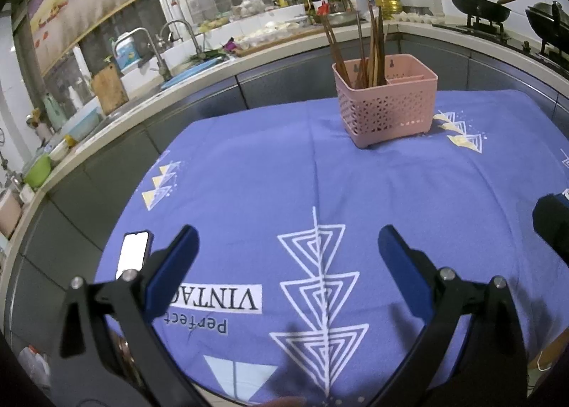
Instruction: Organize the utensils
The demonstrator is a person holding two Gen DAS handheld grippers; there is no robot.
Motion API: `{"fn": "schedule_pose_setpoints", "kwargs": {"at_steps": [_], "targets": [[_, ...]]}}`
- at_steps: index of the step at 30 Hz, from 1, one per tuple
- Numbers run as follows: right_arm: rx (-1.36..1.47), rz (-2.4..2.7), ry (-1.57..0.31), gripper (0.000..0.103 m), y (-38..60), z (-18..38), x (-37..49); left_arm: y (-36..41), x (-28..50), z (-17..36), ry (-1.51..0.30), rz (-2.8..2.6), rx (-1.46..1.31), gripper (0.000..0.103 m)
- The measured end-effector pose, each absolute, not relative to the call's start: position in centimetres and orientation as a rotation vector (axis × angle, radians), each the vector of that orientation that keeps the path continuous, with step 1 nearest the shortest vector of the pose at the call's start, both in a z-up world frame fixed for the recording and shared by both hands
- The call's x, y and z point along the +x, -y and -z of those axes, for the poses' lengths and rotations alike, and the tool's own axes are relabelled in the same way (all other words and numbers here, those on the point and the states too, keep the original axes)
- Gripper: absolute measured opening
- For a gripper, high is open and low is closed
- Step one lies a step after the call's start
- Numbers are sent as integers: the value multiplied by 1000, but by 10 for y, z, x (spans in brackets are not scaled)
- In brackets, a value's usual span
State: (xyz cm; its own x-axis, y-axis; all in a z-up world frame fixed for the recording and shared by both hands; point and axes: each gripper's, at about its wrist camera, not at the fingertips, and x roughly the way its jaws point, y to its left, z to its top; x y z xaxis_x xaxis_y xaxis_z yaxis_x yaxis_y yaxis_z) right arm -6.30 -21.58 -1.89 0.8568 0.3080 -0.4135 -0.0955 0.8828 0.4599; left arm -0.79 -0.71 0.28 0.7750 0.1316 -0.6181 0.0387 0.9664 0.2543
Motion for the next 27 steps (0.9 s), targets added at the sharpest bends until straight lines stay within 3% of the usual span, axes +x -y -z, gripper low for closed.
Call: {"fn": "schedule_pose_setpoints", "kwargs": {"at_steps": [27], "targets": [[451, -214, -495, 82, 223, 17, -67, 8, -10, 2, -709, -51, 244, 97]]}}
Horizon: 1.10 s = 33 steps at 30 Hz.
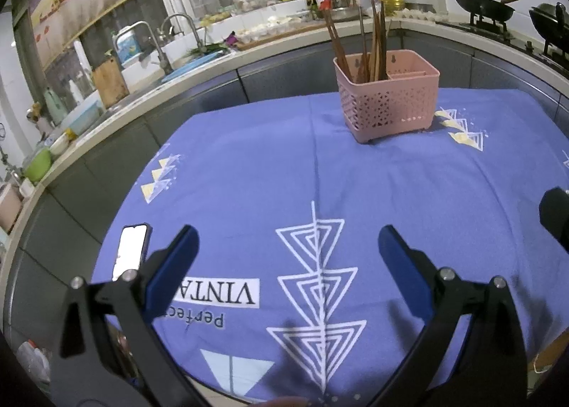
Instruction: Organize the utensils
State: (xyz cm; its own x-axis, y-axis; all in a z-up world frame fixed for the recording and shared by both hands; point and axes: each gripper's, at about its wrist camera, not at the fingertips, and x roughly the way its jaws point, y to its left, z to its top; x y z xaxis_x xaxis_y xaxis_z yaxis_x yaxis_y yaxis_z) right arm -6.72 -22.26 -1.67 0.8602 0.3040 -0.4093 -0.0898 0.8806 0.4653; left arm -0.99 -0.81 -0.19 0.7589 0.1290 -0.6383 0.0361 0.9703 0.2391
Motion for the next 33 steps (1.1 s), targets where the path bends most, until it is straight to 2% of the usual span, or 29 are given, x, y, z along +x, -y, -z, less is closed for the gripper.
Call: {"fn": "schedule_pose_setpoints", "kwargs": {"at_steps": [33], "targets": [[451, -210, -493, 82, 220, 16, -68, 24, -11, 6, -757, 11, 252, 97]]}}
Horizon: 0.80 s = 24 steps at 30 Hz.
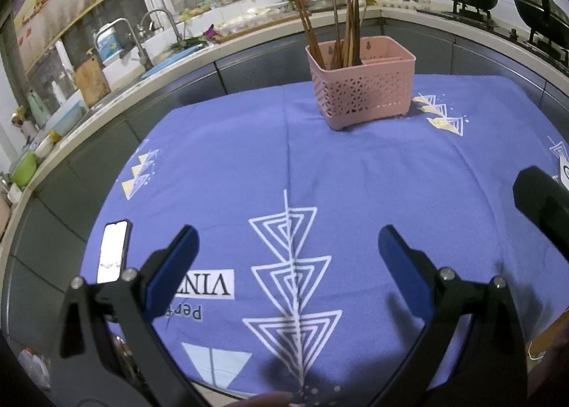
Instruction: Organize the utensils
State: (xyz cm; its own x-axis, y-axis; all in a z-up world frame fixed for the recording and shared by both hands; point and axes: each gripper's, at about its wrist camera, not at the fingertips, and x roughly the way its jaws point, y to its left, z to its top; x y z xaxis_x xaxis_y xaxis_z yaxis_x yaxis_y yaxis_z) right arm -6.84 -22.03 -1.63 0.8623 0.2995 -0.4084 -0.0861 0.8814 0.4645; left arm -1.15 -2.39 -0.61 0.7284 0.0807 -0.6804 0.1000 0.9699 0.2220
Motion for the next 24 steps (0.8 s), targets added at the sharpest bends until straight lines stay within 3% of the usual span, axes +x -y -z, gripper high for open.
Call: {"fn": "schedule_pose_setpoints", "kwargs": {"at_steps": [24], "targets": [[453, -210, -496, 82, 221, 16, -68, 19, -11, 13, -775, 3, 248, 97]]}}
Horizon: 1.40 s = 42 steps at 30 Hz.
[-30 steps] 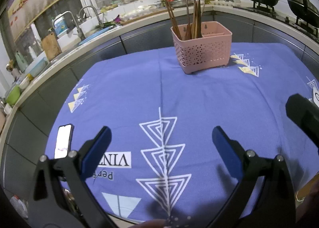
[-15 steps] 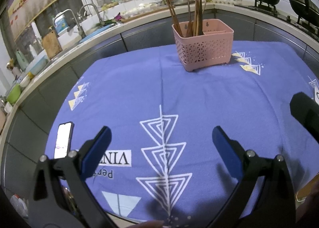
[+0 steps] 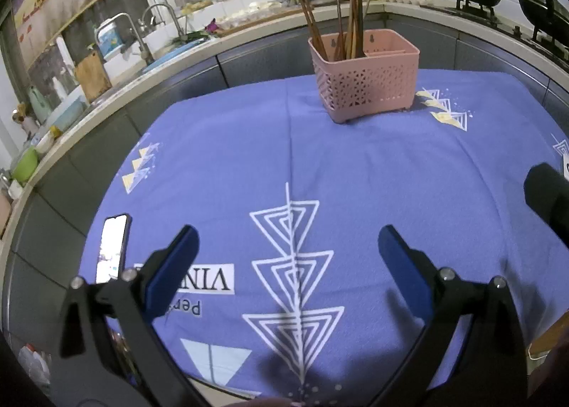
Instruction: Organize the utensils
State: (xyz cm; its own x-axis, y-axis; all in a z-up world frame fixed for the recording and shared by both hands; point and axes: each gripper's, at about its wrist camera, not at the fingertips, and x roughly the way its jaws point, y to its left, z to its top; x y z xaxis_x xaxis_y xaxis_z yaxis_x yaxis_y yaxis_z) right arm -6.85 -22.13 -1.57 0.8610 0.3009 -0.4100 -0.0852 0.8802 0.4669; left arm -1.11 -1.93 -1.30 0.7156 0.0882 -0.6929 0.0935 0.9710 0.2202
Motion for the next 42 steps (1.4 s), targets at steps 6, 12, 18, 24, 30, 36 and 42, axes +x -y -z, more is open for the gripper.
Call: {"fn": "schedule_pose_setpoints", "kwargs": {"at_steps": [6, 12, 18, 24, 30, 36, 42], "targets": [[453, -210, -497, 82, 221, 17, -68, 19, -11, 13, -779, 2, 248, 97], [454, -210, -498, 82, 221, 16, -68, 18, -10, 14, -783, 0, 247, 97], [456, -209, -498, 82, 221, 16, -69, 17, -9, 16, -789, 1, 245, 97], [456, -209, -499, 82, 221, 15, -68, 16, -9, 17, -790, 0, 245, 97], [455, -209, -498, 82, 221, 15, -68, 16, -9, 17, -791, 1, 246, 97], [457, -209, -498, 82, 221, 17, -68, 18, -10, 17, -793, 2, 248, 97], [457, -209, -499, 82, 221, 16, -68, 18, -11, 17, -793, 2, 249, 97]]}}
